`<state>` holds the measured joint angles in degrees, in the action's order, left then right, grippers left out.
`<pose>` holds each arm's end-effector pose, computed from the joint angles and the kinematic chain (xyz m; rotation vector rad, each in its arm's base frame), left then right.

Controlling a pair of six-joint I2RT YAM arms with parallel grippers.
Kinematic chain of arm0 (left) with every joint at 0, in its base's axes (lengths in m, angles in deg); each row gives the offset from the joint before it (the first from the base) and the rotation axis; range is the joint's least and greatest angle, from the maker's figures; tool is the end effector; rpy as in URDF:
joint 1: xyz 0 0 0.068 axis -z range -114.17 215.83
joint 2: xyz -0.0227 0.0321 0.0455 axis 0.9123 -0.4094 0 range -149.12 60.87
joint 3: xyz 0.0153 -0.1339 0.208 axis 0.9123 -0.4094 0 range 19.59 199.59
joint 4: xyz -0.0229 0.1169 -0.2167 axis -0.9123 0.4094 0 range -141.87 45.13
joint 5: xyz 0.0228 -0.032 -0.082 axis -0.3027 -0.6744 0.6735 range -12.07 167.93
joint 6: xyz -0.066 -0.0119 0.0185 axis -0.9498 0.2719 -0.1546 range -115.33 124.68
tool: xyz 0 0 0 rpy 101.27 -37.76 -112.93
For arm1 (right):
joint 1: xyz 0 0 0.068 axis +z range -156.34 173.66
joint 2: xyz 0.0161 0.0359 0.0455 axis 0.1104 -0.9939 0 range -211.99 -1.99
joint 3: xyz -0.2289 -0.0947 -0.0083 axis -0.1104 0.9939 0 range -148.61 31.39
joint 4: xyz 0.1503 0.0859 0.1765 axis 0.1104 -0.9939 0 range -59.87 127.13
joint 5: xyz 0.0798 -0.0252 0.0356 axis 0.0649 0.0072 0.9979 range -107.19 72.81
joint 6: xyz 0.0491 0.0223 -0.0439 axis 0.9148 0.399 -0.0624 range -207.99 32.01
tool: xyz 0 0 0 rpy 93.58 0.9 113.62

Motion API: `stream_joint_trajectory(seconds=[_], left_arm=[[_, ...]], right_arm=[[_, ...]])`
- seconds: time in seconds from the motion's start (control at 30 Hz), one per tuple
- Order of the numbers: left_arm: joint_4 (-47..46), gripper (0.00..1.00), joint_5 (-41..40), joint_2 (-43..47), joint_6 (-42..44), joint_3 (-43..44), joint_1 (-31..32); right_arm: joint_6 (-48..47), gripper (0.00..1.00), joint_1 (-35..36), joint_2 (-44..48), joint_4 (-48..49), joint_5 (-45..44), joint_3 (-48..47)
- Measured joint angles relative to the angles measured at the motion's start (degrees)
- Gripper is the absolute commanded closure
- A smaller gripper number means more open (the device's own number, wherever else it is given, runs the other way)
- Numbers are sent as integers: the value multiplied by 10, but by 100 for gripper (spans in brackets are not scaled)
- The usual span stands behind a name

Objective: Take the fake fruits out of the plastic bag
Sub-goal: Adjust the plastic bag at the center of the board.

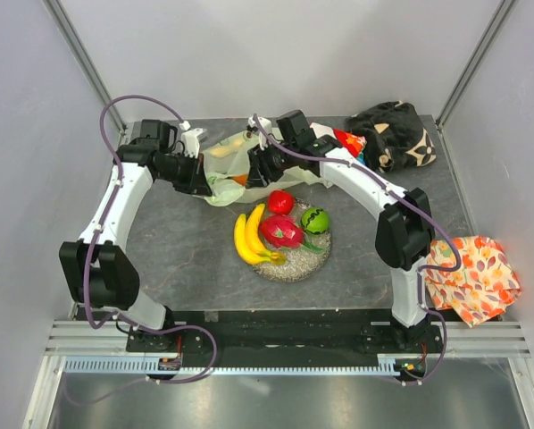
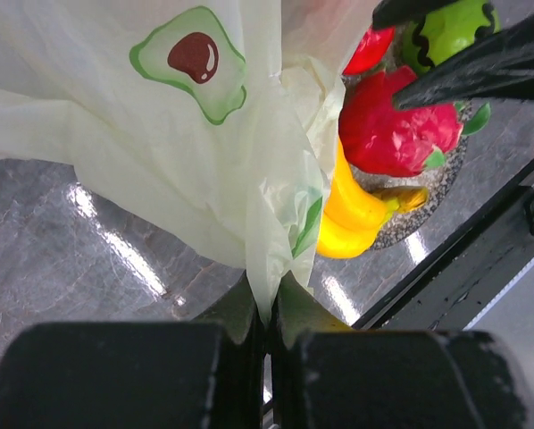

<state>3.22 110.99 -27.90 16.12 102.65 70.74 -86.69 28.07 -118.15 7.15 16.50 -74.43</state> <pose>0.3051 -0.0573 0.2825 0.5506 2.4638 -0.7083 0.3569 0.2825 0.2667 -0.9656 2.1156 0.9906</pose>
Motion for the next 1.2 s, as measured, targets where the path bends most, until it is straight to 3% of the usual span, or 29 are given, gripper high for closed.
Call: stream_joint_trajectory(seconds=[0.13, 0.3, 0.5, 0.77, 0.97, 1.2], left_arm=[[-5, 98, 8, -5, -9, 15, 0], [-7, 98, 18, -2, -9, 17, 0], [-4, 98, 13, 29, -3, -27, 1], [7, 98, -15, 51, 7, -65, 1], [9, 98, -17, 50, 8, -67, 1], [9, 98, -9, 49, 8, -63, 1]], right_arm=[[5, 47, 4, -15, 4, 11, -1], [58, 42, 5, -111, 19, 1, -60], [127, 42, 3, -184, 36, 6, -108], [198, 41, -30, -190, 82, 50, -133], [204, 35, -45, -187, 80, 24, -119], [188, 12, -21, -204, 61, -39, -166]])
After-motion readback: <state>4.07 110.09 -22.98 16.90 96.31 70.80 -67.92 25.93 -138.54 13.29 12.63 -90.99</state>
